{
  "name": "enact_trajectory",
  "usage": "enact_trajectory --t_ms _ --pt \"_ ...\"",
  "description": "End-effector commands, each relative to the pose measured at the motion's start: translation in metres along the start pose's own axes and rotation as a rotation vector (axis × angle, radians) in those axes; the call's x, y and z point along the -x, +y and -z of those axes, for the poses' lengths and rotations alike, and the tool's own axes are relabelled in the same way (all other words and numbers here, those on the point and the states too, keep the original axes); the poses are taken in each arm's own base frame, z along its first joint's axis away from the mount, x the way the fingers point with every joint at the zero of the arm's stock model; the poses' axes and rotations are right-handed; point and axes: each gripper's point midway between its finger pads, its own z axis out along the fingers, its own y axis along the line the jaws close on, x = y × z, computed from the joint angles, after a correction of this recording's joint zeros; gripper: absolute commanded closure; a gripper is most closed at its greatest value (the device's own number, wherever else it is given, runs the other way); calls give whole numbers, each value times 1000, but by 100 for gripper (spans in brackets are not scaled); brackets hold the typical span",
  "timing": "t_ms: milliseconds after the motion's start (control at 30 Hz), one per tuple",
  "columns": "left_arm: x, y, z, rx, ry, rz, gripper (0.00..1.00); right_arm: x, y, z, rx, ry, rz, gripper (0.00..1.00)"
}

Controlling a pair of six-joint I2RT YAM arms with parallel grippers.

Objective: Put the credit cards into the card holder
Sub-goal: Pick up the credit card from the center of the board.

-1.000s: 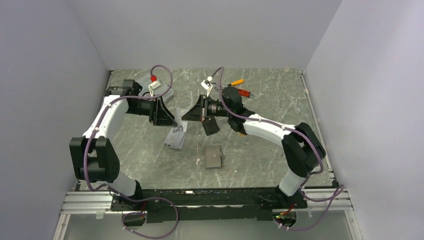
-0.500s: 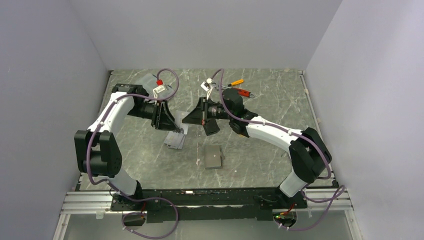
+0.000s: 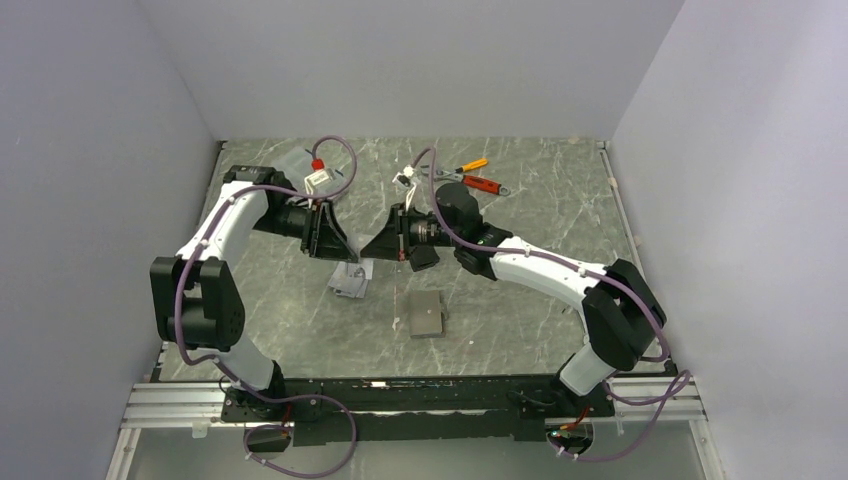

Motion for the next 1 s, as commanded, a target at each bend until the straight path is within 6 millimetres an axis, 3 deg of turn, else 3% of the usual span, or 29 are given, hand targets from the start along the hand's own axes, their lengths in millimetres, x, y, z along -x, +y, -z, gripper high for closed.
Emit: enact_trajectory --t_ms 0,100,367,400,533,633,967 --pt "32 -19 3 -47 -108 -87 65 -34 -10 -4 -43 110 -20 100" --pt "31 -18 3 -45 -106 -82 70 -33 -10 -2 -47 100 -18 100" --pt "28 -17 4 -34 -95 -75 100 -29 -7 0 -38 80 -21 100" --pt "28 -17 4 -33 -96 -74 100 -29 -6 2 -36 77 -29 100" --pt "29 -17 3 -36 -104 -72 100 -26 3 8 29 36 -64 66" --pt "31 -17 4 -44 -120 -64 100 -21 14 6 92 12 -70 55" --pt "30 -15 4 -50 -135 -43 100 -8 26 0 190 -46 -111 59"
